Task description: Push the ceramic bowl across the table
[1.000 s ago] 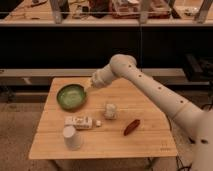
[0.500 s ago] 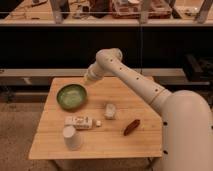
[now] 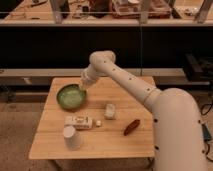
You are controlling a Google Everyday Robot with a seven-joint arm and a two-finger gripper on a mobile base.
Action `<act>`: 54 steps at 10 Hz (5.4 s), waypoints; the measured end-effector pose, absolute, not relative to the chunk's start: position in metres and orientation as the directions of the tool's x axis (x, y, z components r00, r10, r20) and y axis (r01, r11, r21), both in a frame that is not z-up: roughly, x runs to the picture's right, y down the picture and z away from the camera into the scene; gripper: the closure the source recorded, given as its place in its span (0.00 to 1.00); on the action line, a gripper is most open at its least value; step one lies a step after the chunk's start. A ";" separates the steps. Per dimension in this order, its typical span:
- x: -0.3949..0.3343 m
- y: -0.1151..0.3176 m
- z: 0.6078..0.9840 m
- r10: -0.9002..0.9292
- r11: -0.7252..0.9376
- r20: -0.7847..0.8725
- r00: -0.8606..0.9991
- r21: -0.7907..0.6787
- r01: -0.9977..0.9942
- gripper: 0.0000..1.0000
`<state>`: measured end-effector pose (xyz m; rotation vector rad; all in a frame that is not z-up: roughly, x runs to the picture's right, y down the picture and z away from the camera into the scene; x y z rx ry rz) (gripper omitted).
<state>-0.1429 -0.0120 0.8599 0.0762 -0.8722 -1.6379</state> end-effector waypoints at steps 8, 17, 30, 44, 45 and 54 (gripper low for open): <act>-0.182 0.000 0.939 -0.848 0.033 0.475 -0.237 0.493 0.869 0.95; -0.148 0.040 0.985 -0.797 0.057 0.568 -0.205 0.409 0.911 0.95; 0.043 0.067 0.991 -0.763 0.149 0.645 0.036 0.121 0.982 0.95; 0.147 0.090 0.944 -0.703 0.427 0.663 0.258 0.103 0.898 0.95; 0.147 0.084 0.942 -0.706 0.424 0.658 0.261 0.097 0.901 0.95; 0.176 0.075 0.931 -0.679 0.427 0.624 0.387 -0.094 0.899 0.95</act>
